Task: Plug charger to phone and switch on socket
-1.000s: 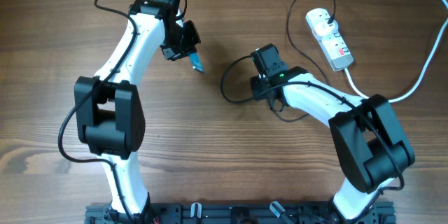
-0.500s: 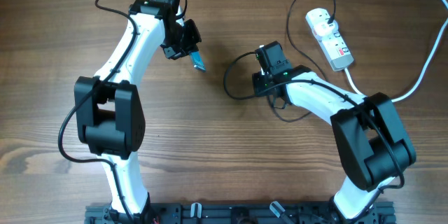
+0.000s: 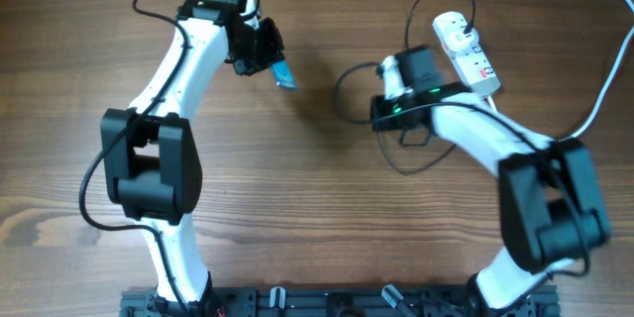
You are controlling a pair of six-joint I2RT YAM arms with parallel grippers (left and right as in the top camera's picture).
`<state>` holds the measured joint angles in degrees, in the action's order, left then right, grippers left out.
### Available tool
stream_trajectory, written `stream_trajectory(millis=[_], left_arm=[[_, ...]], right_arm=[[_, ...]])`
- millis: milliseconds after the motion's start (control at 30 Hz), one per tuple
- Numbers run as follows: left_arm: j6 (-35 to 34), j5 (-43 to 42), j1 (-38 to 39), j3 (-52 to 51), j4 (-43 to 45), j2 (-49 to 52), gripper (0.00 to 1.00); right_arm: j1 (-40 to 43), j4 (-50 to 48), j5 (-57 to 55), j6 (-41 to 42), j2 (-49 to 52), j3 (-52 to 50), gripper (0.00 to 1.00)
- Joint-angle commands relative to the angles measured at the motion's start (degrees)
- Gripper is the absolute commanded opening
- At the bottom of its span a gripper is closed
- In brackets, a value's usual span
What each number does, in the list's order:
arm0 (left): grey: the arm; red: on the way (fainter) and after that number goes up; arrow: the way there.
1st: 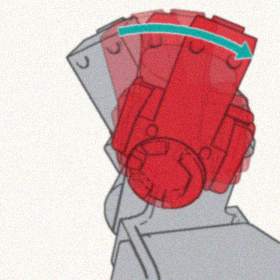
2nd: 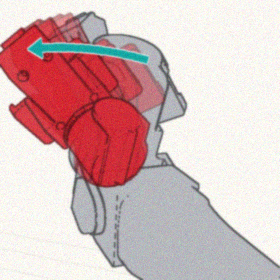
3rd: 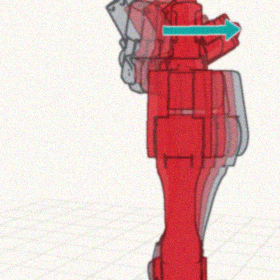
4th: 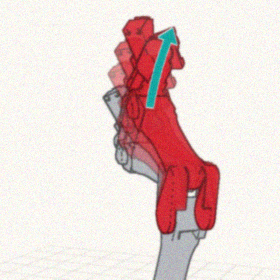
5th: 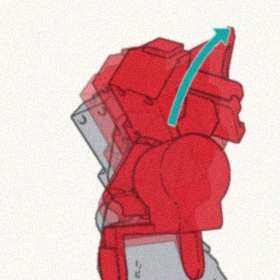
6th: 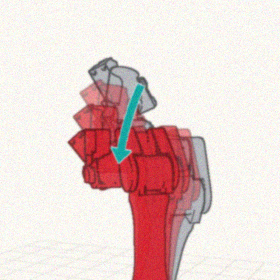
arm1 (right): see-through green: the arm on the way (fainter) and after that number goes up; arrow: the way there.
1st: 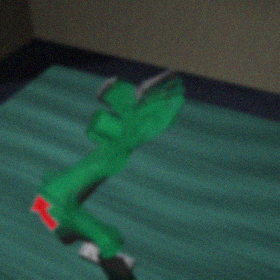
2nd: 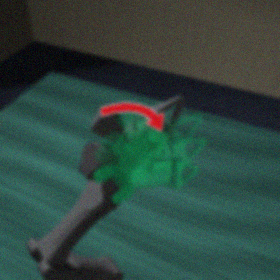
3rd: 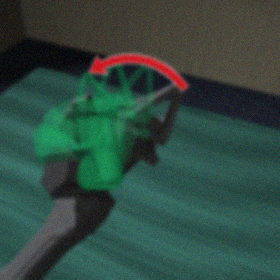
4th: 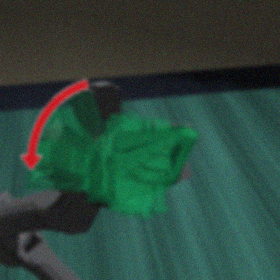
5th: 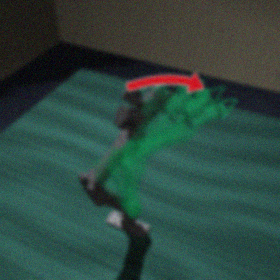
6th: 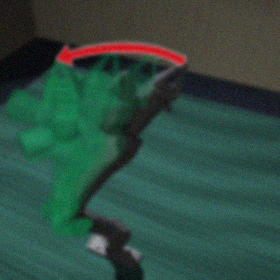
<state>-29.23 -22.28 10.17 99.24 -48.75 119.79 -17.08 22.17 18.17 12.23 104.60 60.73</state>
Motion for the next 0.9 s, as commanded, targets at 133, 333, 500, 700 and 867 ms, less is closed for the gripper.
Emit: stream_trajectory(millis=[133,333,500,700,867], left_arm=[[6.75,-35.04,-2.97,-0.02,13.7,-4.15,0.04],[3.17,-54.73,-2.91,-0.02,29.59,-4.17,0.04],[-2.86,-55.67,-2.91,-0.02,35.01,-4.17,0.04],[-15.19,-53.27,-2.89,-0.02,41.13,-4.17,0.04],[-25.14,-52.24,-2.73,-0.02,43.21,-4.17,0.04]], right_arm=[[9.66,-0.52,48.76,-8.87,-4.66,-0.24,0.04],[9.49,-9.22,69.77,-7.45,-4.66,-0.24,0.04],[9.07,-21.05,71.52,5.07,-4.66,-0.24,0.04],[6.01,-36.61,67.6,23.89,-4.66,-0.24,0.04],[3.39,-50.25,64.22,38.4,-4.66,-0.24,0.04]])
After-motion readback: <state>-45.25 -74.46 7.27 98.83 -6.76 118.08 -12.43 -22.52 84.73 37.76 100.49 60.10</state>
